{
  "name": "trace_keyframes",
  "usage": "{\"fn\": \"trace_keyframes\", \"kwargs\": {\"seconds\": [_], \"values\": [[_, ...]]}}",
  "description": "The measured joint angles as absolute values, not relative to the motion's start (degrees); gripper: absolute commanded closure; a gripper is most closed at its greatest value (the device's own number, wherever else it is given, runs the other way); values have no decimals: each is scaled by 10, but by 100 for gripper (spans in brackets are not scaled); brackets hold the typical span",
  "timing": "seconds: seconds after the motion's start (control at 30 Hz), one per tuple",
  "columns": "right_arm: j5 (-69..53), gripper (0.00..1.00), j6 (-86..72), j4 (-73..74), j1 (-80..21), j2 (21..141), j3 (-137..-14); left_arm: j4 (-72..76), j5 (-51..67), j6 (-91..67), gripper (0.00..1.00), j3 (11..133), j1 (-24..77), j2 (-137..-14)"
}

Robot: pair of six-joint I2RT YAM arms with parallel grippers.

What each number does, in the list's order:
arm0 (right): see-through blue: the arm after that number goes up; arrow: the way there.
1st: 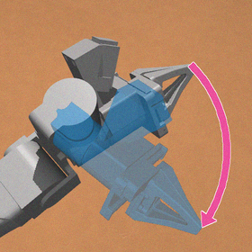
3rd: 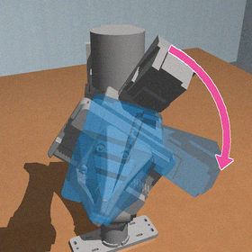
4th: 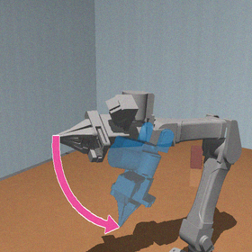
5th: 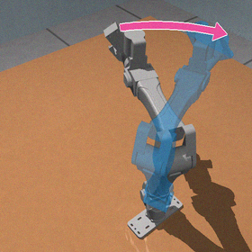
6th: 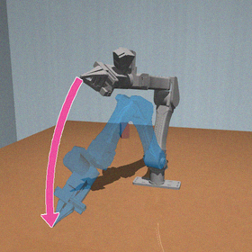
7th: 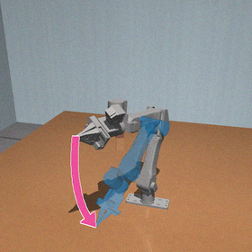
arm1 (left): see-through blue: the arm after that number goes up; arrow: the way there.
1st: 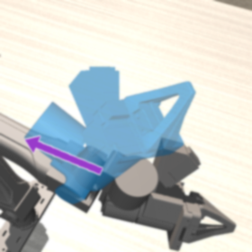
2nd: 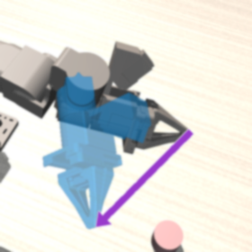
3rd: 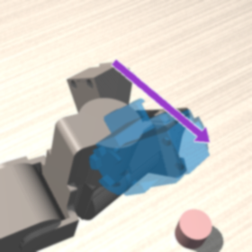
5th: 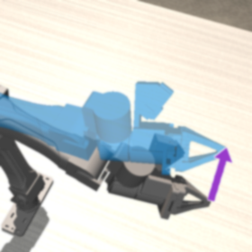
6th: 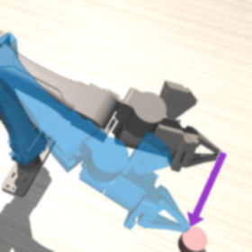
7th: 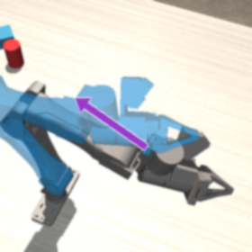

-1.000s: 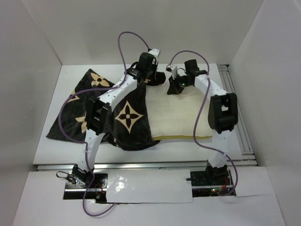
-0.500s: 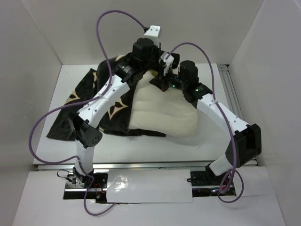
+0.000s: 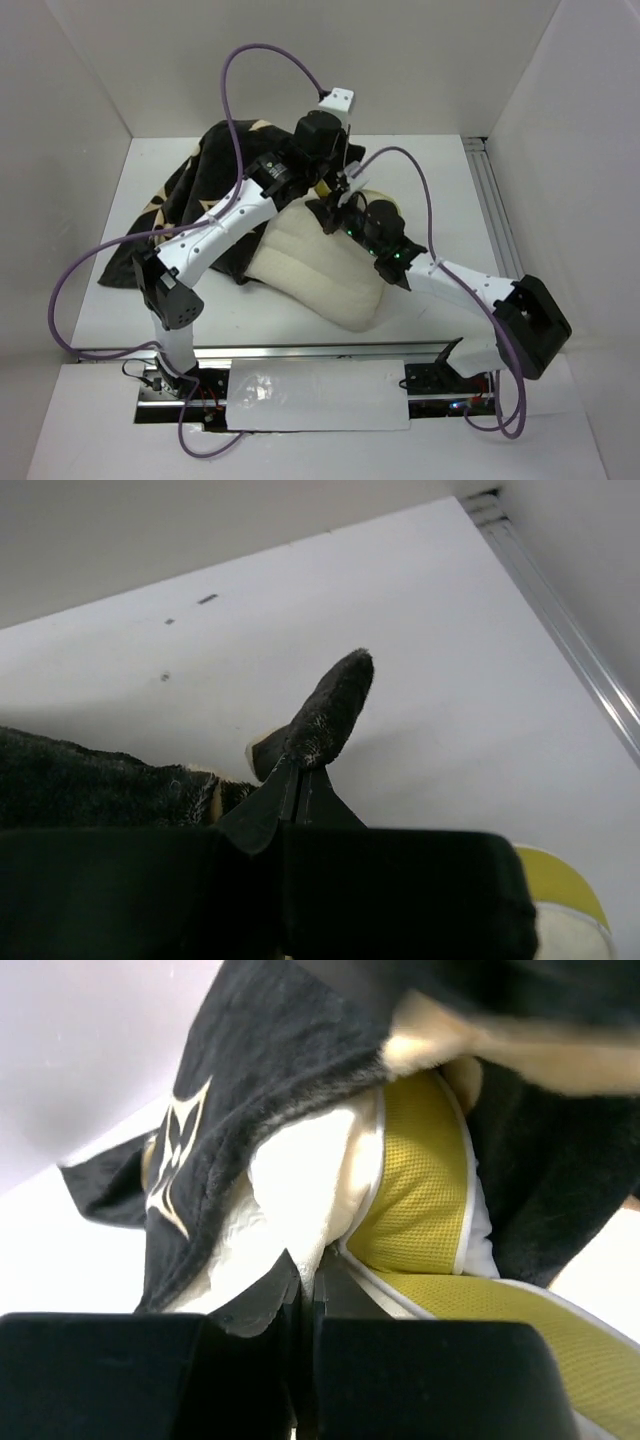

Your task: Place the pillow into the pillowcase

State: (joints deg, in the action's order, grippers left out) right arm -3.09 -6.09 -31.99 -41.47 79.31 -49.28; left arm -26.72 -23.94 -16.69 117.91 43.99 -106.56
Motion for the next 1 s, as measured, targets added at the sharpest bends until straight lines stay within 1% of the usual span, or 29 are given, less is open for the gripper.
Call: {"fn": "trace_keyframes", "kwargs": {"seconds": [0.1,0.2,0.27,0.4,0.57,0.73,0.83,1.0], "values": [[4,100,-105,-402,-417,763,-407,-256,-205,-175,100,1147,452,-1051],[15,100,-171,-479,-396,756,-339,-252,-166,-184,100,1140,451,-1042],[20,100,-195,-491,-389,757,-329,-252,-153,-184,100,1140,448,-1040],[9,100,-241,-517,-379,761,-328,-241,-117,-183,100,1140,438,-1037],[-21,100,-276,-515,-357,778,-354,-223,-1,-154,100,1132,433,-1033],[-60,100,-324,-519,-306,795,-376,-167,83,-134,100,1030,432,-980],[-105,100,-368,-583,-285,835,-376,-146,110,-129,100,1006,432,-956],[-193,100,-459,-684,-262,962,-424,-155,135,-123,100,1029,419,-957]]}}
